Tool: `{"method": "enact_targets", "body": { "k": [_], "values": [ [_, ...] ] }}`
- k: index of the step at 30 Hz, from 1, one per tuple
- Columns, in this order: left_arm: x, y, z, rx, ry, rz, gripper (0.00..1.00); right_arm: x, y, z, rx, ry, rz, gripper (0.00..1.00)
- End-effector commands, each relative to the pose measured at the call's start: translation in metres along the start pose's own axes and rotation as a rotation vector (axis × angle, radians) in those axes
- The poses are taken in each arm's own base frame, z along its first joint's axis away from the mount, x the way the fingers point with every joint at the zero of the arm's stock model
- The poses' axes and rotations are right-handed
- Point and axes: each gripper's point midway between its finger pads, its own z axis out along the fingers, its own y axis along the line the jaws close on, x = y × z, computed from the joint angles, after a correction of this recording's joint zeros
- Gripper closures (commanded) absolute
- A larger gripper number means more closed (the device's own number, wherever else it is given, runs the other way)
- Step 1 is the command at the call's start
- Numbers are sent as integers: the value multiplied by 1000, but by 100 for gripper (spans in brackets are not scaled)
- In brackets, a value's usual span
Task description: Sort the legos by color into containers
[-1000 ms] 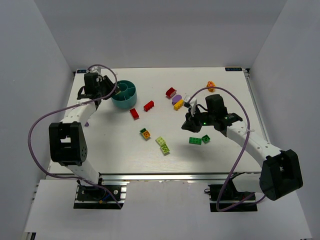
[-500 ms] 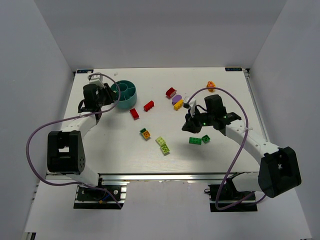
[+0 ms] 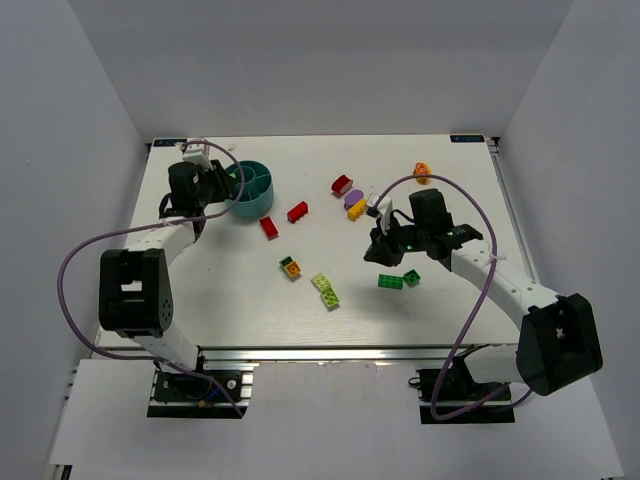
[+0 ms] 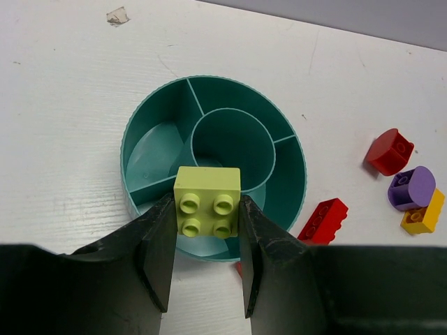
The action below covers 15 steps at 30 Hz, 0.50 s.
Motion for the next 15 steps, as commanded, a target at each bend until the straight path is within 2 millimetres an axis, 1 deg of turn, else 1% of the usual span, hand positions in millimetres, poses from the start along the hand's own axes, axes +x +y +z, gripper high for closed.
{"method": "enact_targets", "body": {
  "k": [1,3,8,12,14,15],
  "values": [
    [-21,-7,4,36,-47,31,66,-15,-4,-4,9,-26,-31,76],
    [-19,-6,6,34,-40,26,60,-14,-4,-4,10,-25,-29,76],
    [-9,-4,11,34,-20,6,57,-14,-7,-5,15,-25,-30,75],
    [-7,-4,13,35,-16,0,52,-13,-8,-5,18,-24,-26,74],
    [-7,-3,14,32,-16,-3,41,-13,-8,-5,18,-24,-28,74],
    [-8,-3,14,30,-17,-3,38,-13,-8,-5,16,-25,-24,74]
  ]
}}
